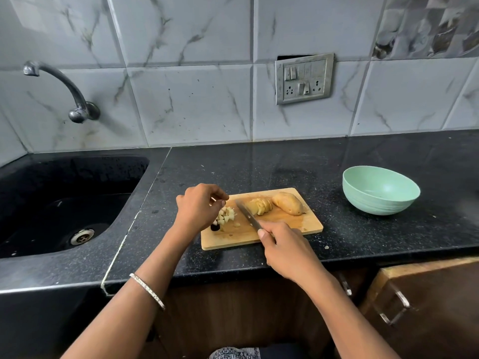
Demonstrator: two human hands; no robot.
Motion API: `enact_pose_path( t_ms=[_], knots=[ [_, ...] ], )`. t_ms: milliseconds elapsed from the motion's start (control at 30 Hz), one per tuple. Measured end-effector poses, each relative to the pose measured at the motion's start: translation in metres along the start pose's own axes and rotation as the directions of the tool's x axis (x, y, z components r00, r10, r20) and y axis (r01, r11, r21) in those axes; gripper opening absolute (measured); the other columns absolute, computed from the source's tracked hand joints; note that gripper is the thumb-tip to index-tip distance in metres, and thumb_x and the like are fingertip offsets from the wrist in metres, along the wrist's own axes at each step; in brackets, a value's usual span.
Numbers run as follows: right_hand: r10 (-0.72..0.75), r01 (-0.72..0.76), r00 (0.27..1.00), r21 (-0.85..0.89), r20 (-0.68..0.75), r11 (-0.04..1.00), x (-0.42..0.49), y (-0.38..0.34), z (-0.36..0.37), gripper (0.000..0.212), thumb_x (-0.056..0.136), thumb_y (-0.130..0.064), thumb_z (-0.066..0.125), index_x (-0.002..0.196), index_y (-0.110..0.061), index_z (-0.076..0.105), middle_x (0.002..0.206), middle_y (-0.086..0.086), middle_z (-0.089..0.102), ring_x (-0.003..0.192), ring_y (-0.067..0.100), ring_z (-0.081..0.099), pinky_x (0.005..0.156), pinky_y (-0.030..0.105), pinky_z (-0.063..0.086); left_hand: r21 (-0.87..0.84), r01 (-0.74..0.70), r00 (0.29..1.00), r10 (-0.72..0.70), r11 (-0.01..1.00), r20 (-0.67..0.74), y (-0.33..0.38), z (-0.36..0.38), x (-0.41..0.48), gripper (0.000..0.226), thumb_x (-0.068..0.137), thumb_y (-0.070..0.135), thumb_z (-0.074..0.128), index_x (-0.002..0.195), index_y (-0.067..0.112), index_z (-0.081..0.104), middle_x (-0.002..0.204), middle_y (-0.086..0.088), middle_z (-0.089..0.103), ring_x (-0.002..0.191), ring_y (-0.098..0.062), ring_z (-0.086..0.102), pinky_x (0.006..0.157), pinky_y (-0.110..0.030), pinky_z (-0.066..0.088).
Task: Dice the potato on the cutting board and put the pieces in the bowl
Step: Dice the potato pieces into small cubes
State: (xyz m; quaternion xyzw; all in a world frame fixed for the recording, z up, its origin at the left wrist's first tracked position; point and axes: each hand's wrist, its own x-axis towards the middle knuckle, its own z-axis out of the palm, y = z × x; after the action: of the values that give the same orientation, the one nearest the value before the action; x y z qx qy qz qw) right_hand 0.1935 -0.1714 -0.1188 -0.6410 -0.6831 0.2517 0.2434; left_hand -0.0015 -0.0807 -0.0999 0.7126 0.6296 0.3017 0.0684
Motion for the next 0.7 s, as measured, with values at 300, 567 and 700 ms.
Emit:
enact_pose_path(
  t_ms=[300,567,700],
  knots=[
    [-0.027,0.029,0.998,0.036,-0.052,0.999,0.003,0.001,0.003,0.043,0.106,-0.041,0.037,0.149,-0.041,0.044,0.112,0.0,0.068,0.106,0.025,0.065,0.085,0.035,0.051,0.176,-0.004,0.994,-0.016,0.984,0.109,0.003,0.002,0.004,0.004,0.084,0.038,0.073,0.087,0.036,0.074,0.075,0.019,0.062,0.088,-0.01,0.057,0.081,-0.037,0.03],
    [-0.024,0.03,0.994,0.056,-0.104,0.998,0.001,0.012,-0.003,0.039,0.106,-0.043,0.036,0.143,-0.043,0.048,0.101,0.002,0.07,0.099,0.024,0.067,0.087,0.037,0.053,0.251,-0.063,0.997,0.048,0.966,0.067,0.005,0.006,0.002,0.007,0.085,0.031,0.064,0.084,0.03,0.071,0.088,0.013,0.066,0.094,-0.014,0.06,0.081,-0.037,0.027],
    [-0.034,0.041,0.992,0.06,-0.123,0.997,0.002,0.011,-0.009,0.038,0.106,-0.041,0.038,0.142,-0.042,0.051,0.088,-0.006,0.066,0.096,0.022,0.066,0.085,0.036,0.052,0.193,-0.055,0.997,0.045,0.98,0.055,0.001,-0.001,0.002,0.004,0.084,0.028,0.064,0.083,0.032,0.064,0.085,0.018,0.062,0.092,-0.01,0.058,0.08,-0.036,0.026]
  ],
)
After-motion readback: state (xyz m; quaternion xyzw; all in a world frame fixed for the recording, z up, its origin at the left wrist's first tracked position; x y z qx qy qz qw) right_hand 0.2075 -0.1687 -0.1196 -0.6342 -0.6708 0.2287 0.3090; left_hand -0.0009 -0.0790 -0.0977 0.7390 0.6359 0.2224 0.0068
